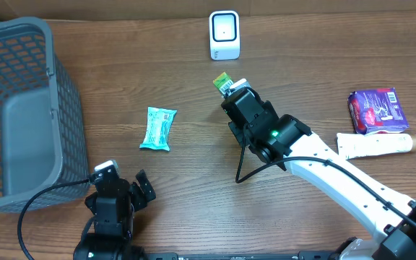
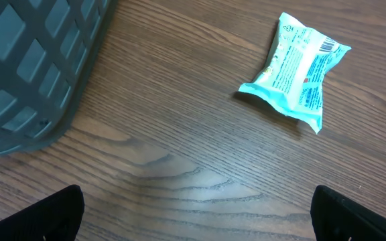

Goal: Scan the item barcode
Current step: 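Lift the green tube upright and hold it before the scanner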

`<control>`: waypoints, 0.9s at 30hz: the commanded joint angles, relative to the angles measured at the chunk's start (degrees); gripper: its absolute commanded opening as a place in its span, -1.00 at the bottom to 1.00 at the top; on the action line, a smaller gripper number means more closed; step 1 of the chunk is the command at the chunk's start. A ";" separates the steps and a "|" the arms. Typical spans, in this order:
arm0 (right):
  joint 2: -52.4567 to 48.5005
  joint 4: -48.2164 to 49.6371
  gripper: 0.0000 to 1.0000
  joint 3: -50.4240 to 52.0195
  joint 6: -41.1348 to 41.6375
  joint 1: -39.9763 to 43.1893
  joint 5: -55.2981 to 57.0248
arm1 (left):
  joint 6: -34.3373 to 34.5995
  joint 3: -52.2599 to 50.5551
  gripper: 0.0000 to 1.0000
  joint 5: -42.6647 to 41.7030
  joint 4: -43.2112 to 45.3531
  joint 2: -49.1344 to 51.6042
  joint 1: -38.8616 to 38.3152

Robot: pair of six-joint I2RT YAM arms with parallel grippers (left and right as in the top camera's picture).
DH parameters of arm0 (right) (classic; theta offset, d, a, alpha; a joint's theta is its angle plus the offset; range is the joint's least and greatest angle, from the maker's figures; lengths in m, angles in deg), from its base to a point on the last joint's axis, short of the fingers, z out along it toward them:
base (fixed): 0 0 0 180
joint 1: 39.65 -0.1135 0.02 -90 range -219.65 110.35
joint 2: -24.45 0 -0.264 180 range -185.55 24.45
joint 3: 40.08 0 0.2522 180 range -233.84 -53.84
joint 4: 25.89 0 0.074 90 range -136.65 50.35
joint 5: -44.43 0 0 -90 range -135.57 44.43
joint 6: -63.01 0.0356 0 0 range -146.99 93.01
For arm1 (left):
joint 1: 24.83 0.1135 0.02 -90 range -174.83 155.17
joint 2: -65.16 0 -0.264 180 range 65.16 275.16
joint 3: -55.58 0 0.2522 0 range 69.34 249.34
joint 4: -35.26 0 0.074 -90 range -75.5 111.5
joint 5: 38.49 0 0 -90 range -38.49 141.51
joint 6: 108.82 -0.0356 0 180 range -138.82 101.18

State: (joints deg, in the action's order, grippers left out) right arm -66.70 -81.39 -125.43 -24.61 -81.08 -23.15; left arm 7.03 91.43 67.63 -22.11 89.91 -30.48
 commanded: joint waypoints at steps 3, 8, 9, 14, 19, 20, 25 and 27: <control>0.57 1.55 -0.88 1.55 0.61 0.66 2.12 | 0.98 0.07 0.99 0.79 0.35 -0.50 -0.11; 0.57 6.64 -0.88 7.63 0.94 0.79 3.06 | 0.98 0.07 0.99 0.79 0.33 -0.50 -0.11; 0.57 7.50 -0.88 8.39 1.99 0.79 3.04 | 0.98 0.07 0.99 0.79 0.33 -0.50 -0.11; 0.57 11.32 -0.87 10.84 3.78 0.81 2.60 | 0.98 0.07 0.99 0.79 0.33 -0.50 -0.11; -0.15 15.47 -0.87 13.07 3.87 0.81 0.17 | 0.98 0.07 1.00 0.79 0.33 -0.50 -0.11; -0.55 16.02 -0.87 13.46 4.09 0.81 -0.11 | 0.98 0.07 0.99 0.79 0.33 -0.50 -0.11; -5.09 19.04 -0.93 15.02 11.21 1.73 0.02 | 0.98 0.07 0.99 0.79 0.33 -0.50 -0.11; -7.08 19.37 -0.93 15.02 14.51 2.36 -0.02 | 1.01 0.07 0.99 0.79 0.33 -0.50 -0.11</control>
State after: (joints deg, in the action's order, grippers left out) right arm -71.62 -63.05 -110.96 -16.92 -80.08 -23.92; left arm 7.03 91.43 67.66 -22.11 89.91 -30.48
